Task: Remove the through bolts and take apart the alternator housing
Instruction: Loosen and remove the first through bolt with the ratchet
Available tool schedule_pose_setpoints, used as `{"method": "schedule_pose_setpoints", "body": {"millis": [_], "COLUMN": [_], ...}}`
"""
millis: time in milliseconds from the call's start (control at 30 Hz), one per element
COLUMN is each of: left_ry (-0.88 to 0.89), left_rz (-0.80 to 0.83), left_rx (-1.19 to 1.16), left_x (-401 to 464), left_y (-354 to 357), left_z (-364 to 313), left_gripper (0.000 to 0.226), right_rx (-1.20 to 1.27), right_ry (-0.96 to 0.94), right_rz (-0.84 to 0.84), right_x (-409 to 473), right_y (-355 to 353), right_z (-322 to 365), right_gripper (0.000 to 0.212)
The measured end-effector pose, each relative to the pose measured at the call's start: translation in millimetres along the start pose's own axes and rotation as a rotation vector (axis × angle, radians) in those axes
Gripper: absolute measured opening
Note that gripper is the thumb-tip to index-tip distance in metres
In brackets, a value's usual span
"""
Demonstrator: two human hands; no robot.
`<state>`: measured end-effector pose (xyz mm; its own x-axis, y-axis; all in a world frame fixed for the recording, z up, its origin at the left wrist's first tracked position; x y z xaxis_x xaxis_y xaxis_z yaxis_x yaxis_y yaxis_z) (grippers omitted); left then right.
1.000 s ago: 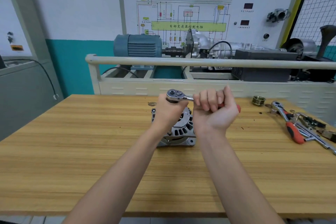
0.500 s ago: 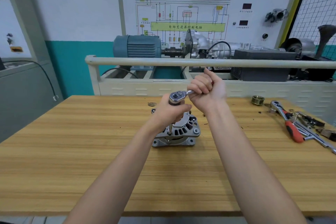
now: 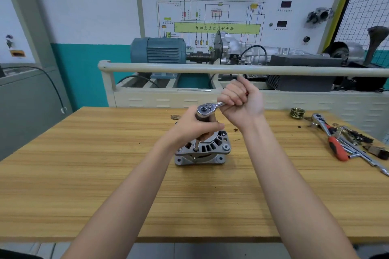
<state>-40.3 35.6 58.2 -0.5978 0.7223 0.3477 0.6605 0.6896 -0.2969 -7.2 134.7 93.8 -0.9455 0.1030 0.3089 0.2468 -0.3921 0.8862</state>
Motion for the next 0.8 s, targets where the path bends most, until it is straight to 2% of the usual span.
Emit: {"method": "schedule_pose_setpoints", "body": {"millis": [67, 133, 267, 367, 467, 533, 633, 700, 800], "left_ry": [-0.012, -0.015, 0.044, 0.083, 0.097, 0.082, 0.039, 0.044, 0.028], "left_rz": [0.039, -0.019, -0.279, -0.43, -0.457, -0.382, -0.158, -0.026, 0.022], "left_rx": [-0.022, -0.091, -0.175, -0.177, -0.182, -0.166, -0.023, 0.067, -0.04], "left_x": [1, 2, 1, 2, 0, -2, -2, -1, 2], "left_y": [1, 2, 4, 4, 4, 2, -4, -4, 2], "left_z": [-1, 1, 5, 6, 9, 9, 4, -2, -1], "left_gripper": [0.036, 0.039, 0.028, 0.045, 0.05, 0.042, 0.027, 0.029, 0.042], "right_rx": [0.011, 0.035, 0.067, 0.027, -0.032, -0.05, -0.037, -0.033, 0.0], "right_ry": [0.066, 0.054, -0.236, -0.494, -0.568, -0.5, -0.256, -0.076, 0.048], "right_rz": [-0.004, -0.026, -0.122, -0.129, -0.074, -0.07, -0.061, -0.027, -0.029], "right_x": [8, 10, -12, -42, -55, -47, -22, -6, 6], "right_y": [1, 0, -6, -7, -4, -4, -3, 1, 2], "right_z": [0, -1, -1, -8, -14, -10, -1, 0, 0], "right_gripper": [0.046, 0.048, 0.055, 0.054, 0.055, 0.055, 0.052, 0.047, 0.046]}}
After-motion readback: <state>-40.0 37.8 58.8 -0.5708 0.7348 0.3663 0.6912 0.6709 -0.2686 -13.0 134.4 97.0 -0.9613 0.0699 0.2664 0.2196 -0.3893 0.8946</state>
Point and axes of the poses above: each hand's wrist, its own x-axis towards the middle knuckle, its own y-axis out of the palm, z = x × y, the point moved 5 cm from there along x, towards the middle knuckle, and after that the axes turned 3 degrees about -y, right-handed, at the moved point
